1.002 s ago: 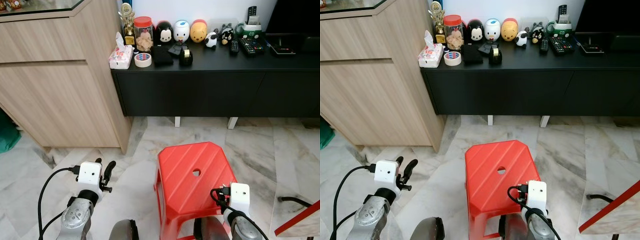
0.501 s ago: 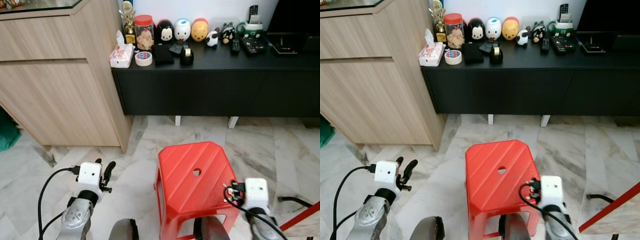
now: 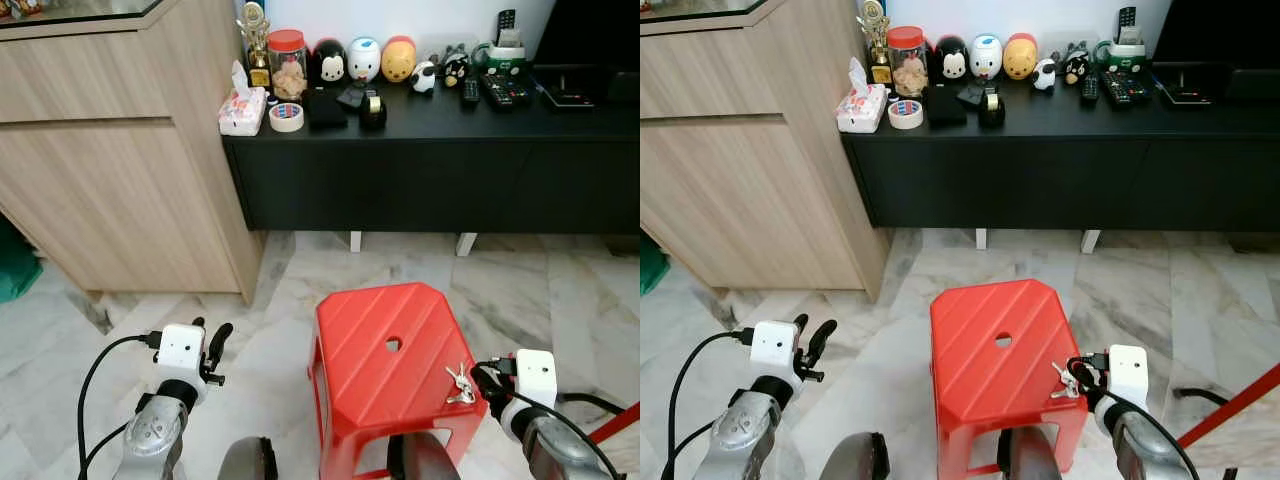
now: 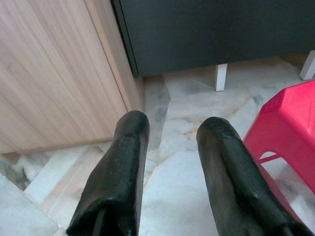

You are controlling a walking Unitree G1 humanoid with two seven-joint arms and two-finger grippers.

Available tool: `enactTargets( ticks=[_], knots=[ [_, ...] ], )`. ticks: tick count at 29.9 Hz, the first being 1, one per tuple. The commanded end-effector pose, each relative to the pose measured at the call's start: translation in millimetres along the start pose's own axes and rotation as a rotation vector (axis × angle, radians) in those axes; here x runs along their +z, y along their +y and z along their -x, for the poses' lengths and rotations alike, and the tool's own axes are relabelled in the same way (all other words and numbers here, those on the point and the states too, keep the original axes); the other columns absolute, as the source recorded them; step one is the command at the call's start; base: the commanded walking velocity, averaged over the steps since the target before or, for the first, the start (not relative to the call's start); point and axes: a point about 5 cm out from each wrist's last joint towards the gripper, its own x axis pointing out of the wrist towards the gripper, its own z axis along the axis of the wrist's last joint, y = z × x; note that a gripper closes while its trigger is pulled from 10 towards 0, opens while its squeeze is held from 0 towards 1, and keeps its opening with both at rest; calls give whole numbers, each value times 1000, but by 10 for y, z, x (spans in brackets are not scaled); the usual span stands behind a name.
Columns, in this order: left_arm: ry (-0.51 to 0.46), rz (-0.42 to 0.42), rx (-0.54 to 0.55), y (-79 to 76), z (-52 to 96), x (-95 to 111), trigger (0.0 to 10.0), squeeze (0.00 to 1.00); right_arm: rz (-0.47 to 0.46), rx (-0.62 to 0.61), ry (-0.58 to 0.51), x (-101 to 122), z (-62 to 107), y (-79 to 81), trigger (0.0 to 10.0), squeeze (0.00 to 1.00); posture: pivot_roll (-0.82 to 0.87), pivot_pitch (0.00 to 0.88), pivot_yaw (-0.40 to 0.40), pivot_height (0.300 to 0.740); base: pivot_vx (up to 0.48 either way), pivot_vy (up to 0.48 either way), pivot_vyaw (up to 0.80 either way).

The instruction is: Hang keys on a hook

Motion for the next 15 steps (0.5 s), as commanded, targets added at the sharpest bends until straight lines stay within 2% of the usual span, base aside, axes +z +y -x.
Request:
enactTargets(
  ticks=[1,2,3,6,7,8,15],
  knots=[
    [3,-24,-6,26,-1,-2,10000,0,15,1,31,-35,-13,-26,10000,949,39,63,41,607,0,0,0],
    [3,-24,-6,26,-1,-2,10000,0,15,1,31,-35,-13,-26,10000,949,39,63,41,607,0,0,0],
    [2,-25,-6,27,-3,-1,10000,0,17,5,35,-36,-29,-23,10000,1000,40,62,43,607,0,0,0],
    [2,-27,-6,34,-8,4,10000,0,49,34,81,-44,-97,13,10000,973,43,62,45,607,0,0,0],
    [2,-28,-6,35,-9,4,10000,0,71,41,97,-50,-110,20,10000,0,43,62,45,607,0,0,0],
    [2,-29,-6,38,-9,5,10000,0,105,61,116,-51,-132,36,10000,0,46,61,47,607,0,0,0],
    [0,-33,1,64,-9,11,10000,0,131,75,116,21,-180,36,10000,0,50,56,45,607,0,0,0]
  ],
)
